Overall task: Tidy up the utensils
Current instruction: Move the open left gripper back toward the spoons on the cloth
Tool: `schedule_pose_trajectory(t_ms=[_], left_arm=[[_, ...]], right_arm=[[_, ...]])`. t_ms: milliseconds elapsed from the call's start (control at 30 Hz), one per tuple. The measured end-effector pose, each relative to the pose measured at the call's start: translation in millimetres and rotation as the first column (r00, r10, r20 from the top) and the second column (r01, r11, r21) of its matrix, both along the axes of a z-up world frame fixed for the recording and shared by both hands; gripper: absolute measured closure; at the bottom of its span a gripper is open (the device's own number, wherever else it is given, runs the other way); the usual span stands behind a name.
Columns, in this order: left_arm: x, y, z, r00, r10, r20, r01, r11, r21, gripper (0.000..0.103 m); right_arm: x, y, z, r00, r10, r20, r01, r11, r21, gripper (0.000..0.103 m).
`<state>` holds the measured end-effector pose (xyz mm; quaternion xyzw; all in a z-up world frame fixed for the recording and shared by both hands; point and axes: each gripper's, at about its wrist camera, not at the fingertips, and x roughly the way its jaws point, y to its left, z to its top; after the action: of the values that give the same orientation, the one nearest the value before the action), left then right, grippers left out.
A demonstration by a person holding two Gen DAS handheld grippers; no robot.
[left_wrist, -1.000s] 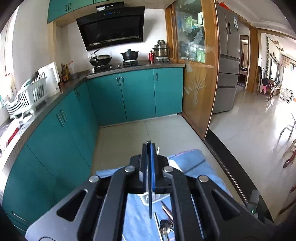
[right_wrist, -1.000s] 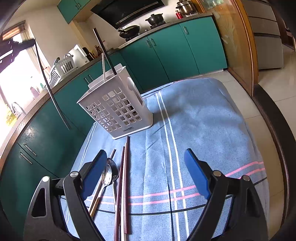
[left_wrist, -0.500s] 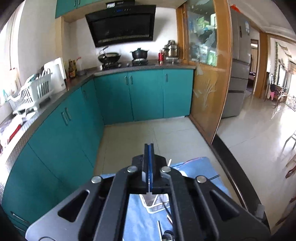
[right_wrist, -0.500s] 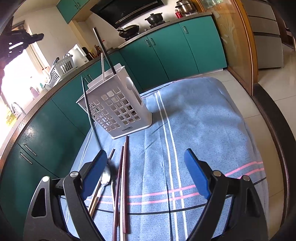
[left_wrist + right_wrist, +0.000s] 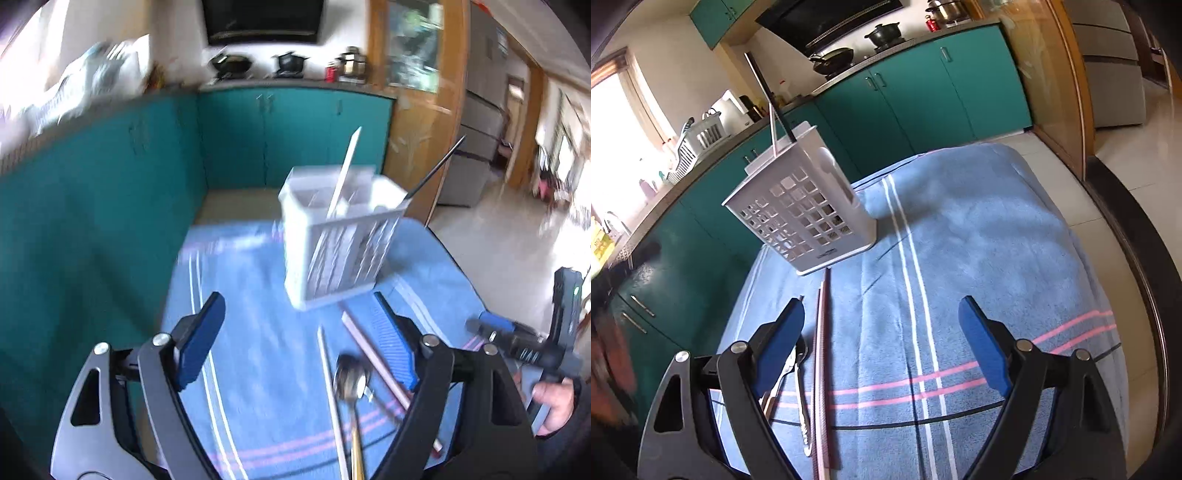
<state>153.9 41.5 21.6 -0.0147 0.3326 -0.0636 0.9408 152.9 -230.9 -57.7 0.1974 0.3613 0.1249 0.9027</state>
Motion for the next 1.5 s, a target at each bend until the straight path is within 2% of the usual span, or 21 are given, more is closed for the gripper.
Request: schedule_pose_trajectory(t_ms=[133,200,233,300,333,367,400,433,467,500,567,667,800,867,933,1033,1167,1200,1267,1400,1500], left_arm=[[-6,18,-51,0.995,0.024,-0.1,-0.03,0.998,-0.052,0.022],[-10,22,-65,0.993,0.041,-0.11,-0.046,0.998,-0.046,0.022],[-11,23,-67,0.993,0.043,-0.11,-0.049,0.998,-0.048,0.022],[-17,22,-60,0.995,0.017,-0.098,-0.023,0.998,-0.063,0.022],[-22,23,-53,0.998,-0.006,-0.065,0.001,0.997,-0.072,0.017],[-27,26,-47,0.999,-0.003,-0.036,0.0,0.998,-0.067,0.013],[-31,29,-44,1.0,0.016,-0.013,-0.017,0.998,-0.056,0.013],[-33,32,-40,0.999,0.036,0.004,-0.036,0.998,-0.047,0.013],[-35,39,-36,0.998,0.06,0.023,-0.059,0.997,-0.045,0.013],[-36,43,-34,0.997,0.067,0.03,-0.065,0.996,-0.053,0.013],[-39,57,-29,0.996,0.08,0.043,-0.076,0.993,-0.092,0.013],[-44,75,-26,0.992,0.113,0.052,-0.105,0.985,-0.137,0.013],[-53,93,-20,0.988,0.141,0.064,-0.13,0.979,-0.156,0.013],[-58,102,-18,0.986,0.15,0.066,-0.138,0.977,-0.166,0.013],[-63,111,-17,0.984,0.165,0.067,-0.151,0.973,-0.177,0.013],[-68,121,-16,0.982,0.179,0.067,-0.163,0.967,-0.196,0.013],[-69,127,-16,0.98,0.19,0.063,-0.172,0.961,-0.217,0.013],[-69,128,-16,0.98,0.19,0.06,-0.173,0.96,-0.22,0.013],[-69,127,-16,0.981,0.185,0.058,-0.168,0.961,-0.221,0.013],[-70,124,-15,0.982,0.179,0.057,-0.163,0.963,-0.217,0.013],[-70,122,-14,0.983,0.172,0.056,-0.156,0.963,-0.222,0.013]], right_arm=[[0,11,5,0.998,0.066,-0.008,-0.066,0.997,-0.033,0.019],[-4,27,12,0.979,0.202,-0.025,-0.204,0.976,-0.077,0.019],[-13,43,17,0.948,0.317,-0.024,-0.317,0.939,-0.136,0.019],[-42,81,21,0.856,0.516,-0.029,-0.5,0.812,-0.3,0.019],[-52,94,21,0.819,0.572,-0.054,-0.552,0.758,-0.346,0.019],[-74,119,17,0.739,0.666,-0.106,-0.643,0.649,-0.405,0.02],[-93,137,13,0.67,0.728,-0.144,-0.705,0.562,-0.433,0.021],[-106,150,10,0.617,0.768,-0.171,-0.743,0.498,-0.447,0.026],[-120,165,6,0.559,0.801,-0.216,-0.78,0.419,-0.465,0.04],[-127,174,2,0.535,0.808,-0.246,-0.791,0.378,-0.481,0.051],[-138,196,-5,0.486,0.818,-0.307,-0.812,0.292,-0.505,0.06],[-135,211,-11,0.447,0.822,-0.354,-0.838,0.245,-0.488,0.066],[-120,221,-23,0.423,0.805,-0.415,-0.866,0.226,-0.445,0.083],[-115,222,-26,0.414,0.799,-0.436,-0.879,0.226,-0.419,0.086],[-117,225,-28,0.406,0.795,-0.451,-0.879,0.204,-0.432,0.09],[-123,232,-32,0.422,0.784,-0.456,-0.858,0.184,-0.479,0.093],[-131,235,-35,0.465,0.771,-0.435,-0.832,0.212,-0.513,0.097],[-132,232,-33,0.484,0.765,-0.425,-0.822,0.231,-0.52,0.097],[-131,217,-17,0.563,0.745,-0.358,-0.782,0.34,-0.522,0.098],[-125,179,36,0.662,0.717,-0.219,-0.723,0.532,-0.442,0.098],[-121,154,73,0.729,0.675,-0.118,-0.657,0.64,-0.399,0.098]])
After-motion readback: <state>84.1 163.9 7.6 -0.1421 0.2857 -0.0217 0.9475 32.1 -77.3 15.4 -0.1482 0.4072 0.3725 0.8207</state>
